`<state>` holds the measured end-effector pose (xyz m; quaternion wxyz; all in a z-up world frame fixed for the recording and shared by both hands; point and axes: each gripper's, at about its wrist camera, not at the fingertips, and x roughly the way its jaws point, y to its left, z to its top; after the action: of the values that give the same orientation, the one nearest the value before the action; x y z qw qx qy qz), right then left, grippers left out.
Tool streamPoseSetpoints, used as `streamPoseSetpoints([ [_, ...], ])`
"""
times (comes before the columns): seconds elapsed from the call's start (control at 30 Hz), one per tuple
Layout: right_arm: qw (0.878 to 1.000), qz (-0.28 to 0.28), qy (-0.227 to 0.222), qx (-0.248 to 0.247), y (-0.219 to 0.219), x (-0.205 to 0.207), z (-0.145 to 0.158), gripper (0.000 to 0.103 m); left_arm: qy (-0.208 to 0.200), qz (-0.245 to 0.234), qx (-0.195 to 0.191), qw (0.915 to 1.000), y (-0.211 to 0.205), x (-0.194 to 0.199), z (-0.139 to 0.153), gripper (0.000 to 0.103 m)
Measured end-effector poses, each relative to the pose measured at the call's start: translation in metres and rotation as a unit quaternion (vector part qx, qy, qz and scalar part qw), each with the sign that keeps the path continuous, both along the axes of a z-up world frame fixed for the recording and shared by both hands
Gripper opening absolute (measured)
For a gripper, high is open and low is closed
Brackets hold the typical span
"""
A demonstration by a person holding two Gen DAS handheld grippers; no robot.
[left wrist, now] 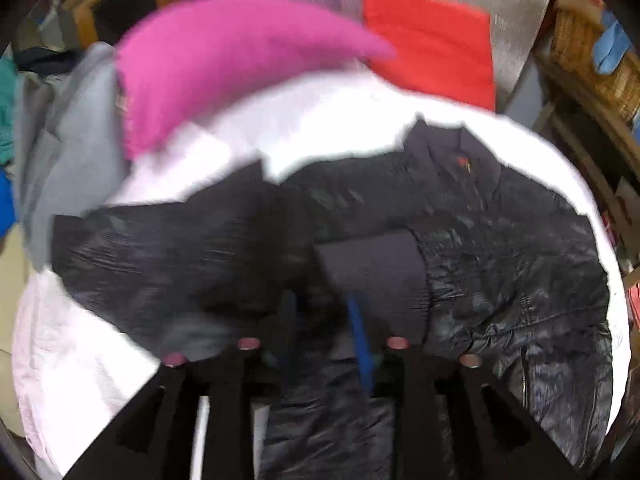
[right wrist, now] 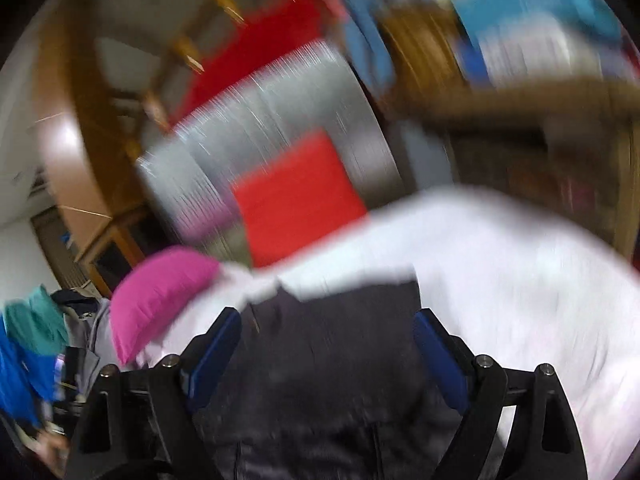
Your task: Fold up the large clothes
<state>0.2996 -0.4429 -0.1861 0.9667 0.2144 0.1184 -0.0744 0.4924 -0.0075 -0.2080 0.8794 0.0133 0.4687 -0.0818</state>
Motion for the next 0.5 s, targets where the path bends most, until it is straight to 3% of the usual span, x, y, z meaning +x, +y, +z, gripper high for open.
streamPoseSetpoints([
  [0.03,0.999,0.001,-0.028,-0.015,0.006,-0.009,0.005,0.103,-0.012,0.011,0.000,0.9999,0.015,-0.006,0.008,0.058],
  [0.1,0.997,0.009,-0.069,-0.020,0.012,-0.019,0.007,0.103,-0.042,0.053,0.003,0.9977,0.060,-0.023,0.026,0.072],
  [0.17,0.997,0.008,-0.082,0.012,0.012,-0.022,0.000,0.103,-0.058,0.092,0.010,0.9940,0.096,-0.029,0.033,0.074],
  [0.23,0.996,-0.010,-0.066,0.058,0.005,-0.019,-0.009,0.103,-0.051,0.147,0.014,0.9877,0.144,-0.036,0.033,0.079],
  [0.37,0.989,-0.007,-0.027,0.144,-0.018,-0.007,-0.022,0.103,-0.010,0.252,-0.049,0.9664,0.223,-0.034,0.010,0.080],
  [0.43,0.983,-0.007,-0.048,0.177,-0.028,-0.009,-0.026,0.103,0.006,0.292,-0.084,0.9526,0.251,-0.030,-0.004,0.080],
  [0.5,0.983,-0.017,-0.086,0.162,-0.027,-0.022,-0.019,0.103,0.017,0.318,-0.118,0.9406,0.263,-0.016,-0.021,0.080],
])
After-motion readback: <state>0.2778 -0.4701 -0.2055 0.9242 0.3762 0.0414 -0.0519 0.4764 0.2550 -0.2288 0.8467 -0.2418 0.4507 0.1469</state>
